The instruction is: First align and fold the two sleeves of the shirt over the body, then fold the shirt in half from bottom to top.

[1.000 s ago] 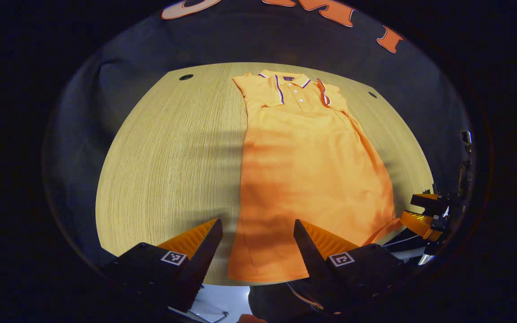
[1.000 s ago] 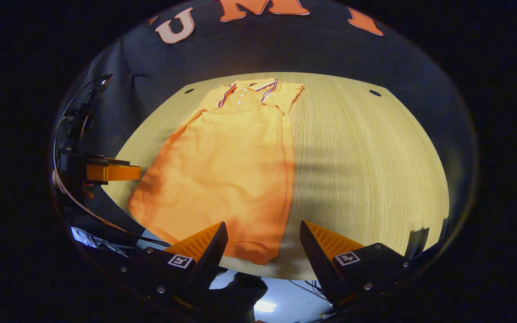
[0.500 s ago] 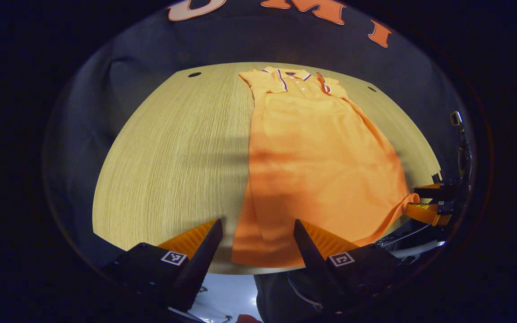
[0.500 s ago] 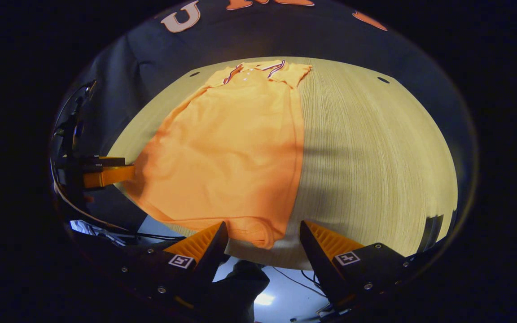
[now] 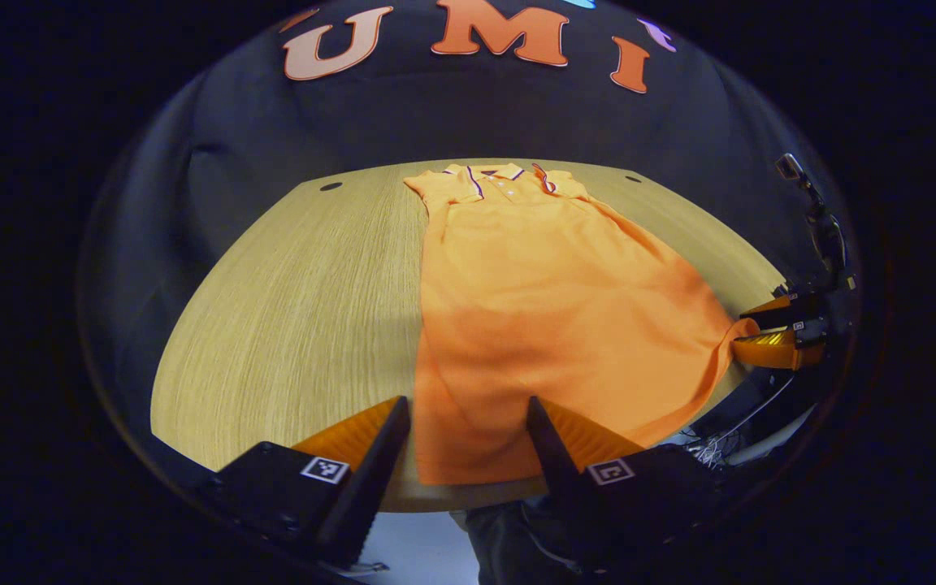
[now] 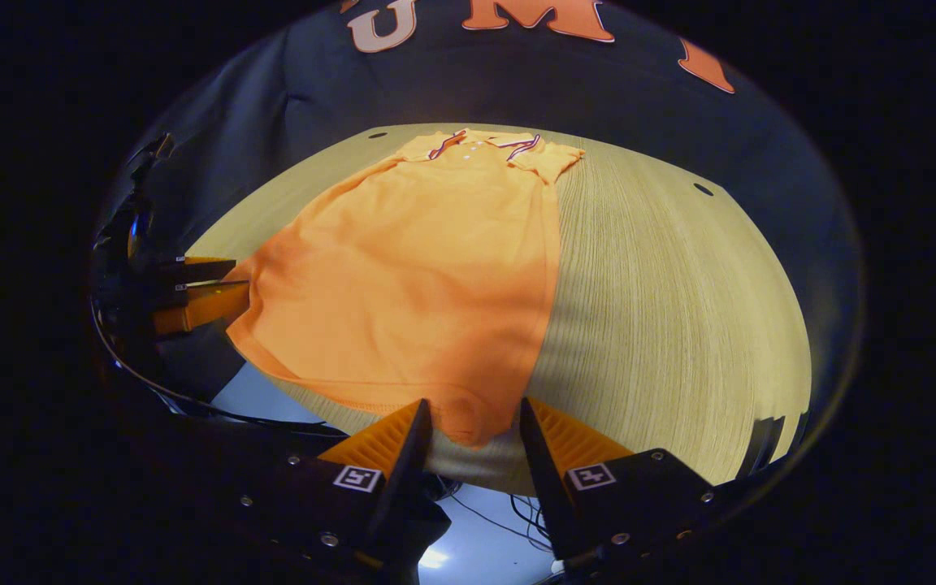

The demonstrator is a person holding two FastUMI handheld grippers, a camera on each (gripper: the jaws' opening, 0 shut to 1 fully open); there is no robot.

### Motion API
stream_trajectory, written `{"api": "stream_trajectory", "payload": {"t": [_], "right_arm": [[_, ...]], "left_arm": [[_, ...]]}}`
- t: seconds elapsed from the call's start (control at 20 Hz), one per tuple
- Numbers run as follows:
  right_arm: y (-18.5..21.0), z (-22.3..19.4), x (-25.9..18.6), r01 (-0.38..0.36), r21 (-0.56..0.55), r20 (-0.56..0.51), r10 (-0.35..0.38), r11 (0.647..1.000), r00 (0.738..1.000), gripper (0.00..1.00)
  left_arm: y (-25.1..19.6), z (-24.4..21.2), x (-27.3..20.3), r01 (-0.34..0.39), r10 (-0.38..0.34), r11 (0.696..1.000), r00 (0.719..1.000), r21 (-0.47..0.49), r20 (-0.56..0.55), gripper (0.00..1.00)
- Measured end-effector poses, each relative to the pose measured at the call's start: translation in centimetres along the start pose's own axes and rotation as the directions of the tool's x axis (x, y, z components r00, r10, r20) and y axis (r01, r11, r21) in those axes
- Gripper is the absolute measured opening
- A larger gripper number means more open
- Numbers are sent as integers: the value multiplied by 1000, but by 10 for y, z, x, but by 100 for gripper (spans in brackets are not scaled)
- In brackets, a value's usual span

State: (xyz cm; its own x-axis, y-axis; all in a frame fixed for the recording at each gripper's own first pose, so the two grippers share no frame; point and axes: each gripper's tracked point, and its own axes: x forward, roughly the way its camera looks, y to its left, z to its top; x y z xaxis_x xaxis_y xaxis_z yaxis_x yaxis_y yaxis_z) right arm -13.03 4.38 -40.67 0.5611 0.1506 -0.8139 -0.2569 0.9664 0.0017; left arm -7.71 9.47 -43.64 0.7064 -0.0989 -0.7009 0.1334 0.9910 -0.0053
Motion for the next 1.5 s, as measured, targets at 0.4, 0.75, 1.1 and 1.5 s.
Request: {"api": "stream_trajectory", "payload": {"t": [0.4, 0.75, 1.1, 1.5], "right_arm": [[7, 13, 10, -23, 151, -24, 27, 988, 999, 15], [6, 53, -3, -56, 214, 58, 45, 975, 997, 4], [-15, 105, -14, -33, 157, 155, 9, 987, 988, 3], [-32, 172, -16, -26, 84, 239, 5, 996, 971, 4]], "left_arm": [[-24, 8, 6, 27, -39, 995, 991, -93, -126, 11], [-23, 53, 3, 43, -51, 990, 997, -136, -58, 2], [-19, 118, -1, 44, -39, 990, 998, -133, 41, 2], [3, 182, 4, 19, 0, 986, 993, -164, 115, 2]]}}
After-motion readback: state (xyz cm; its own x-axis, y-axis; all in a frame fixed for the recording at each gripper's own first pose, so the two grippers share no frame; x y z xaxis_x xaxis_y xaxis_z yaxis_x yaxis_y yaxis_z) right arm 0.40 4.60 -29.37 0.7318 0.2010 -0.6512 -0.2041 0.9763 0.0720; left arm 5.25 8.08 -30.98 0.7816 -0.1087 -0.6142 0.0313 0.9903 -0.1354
